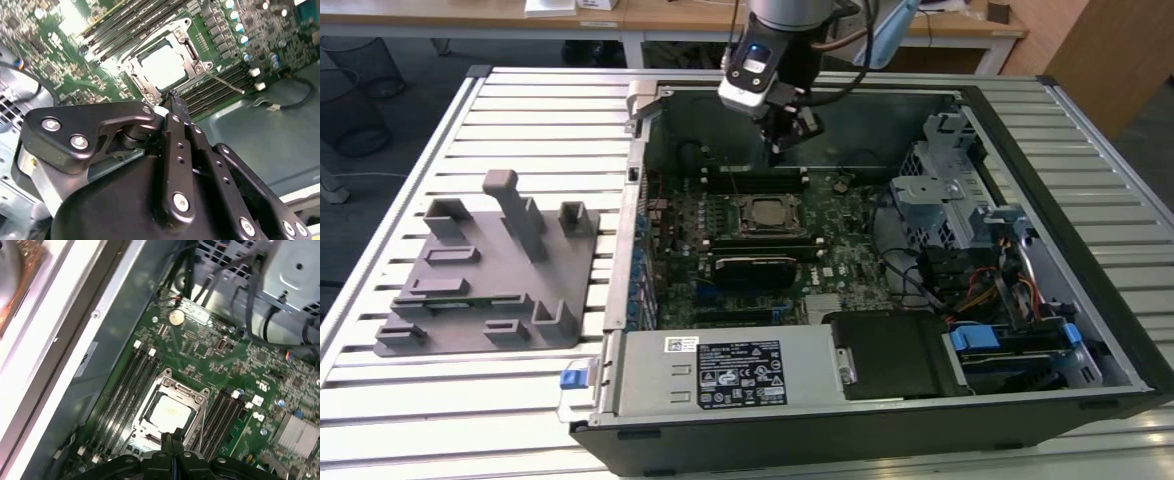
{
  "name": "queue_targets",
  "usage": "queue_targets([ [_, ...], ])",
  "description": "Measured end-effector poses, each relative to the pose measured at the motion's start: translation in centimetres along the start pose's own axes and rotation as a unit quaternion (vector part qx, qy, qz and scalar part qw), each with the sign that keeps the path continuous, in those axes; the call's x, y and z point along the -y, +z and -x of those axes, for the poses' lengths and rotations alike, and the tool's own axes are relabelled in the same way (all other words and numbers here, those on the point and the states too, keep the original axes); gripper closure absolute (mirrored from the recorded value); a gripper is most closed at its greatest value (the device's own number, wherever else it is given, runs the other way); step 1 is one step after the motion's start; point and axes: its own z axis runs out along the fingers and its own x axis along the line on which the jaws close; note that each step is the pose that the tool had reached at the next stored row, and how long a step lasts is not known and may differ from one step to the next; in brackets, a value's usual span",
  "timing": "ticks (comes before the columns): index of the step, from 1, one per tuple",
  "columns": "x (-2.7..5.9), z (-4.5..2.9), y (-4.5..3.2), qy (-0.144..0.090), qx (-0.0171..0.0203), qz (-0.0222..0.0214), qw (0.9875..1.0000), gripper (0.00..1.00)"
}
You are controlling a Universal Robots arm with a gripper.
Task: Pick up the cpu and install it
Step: 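Install the first cpu locking lever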
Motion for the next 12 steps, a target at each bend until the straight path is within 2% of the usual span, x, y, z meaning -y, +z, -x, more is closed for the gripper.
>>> queue_targets([
  [3,0.00,0.00,0.07,-0.028,-0.0001,0.0001,0.9996,0.89],
  [6,0.00,0.00,0.14,-0.055,-0.0002,0.0001,0.9985,0.89],
  [9,0.00,0.00,0.20,-0.082,-0.0002,0.0002,0.9967,0.89],
  [12,0.00,0.00,0.26,-0.109,-0.0002,0.0002,0.9940,0.89],
])
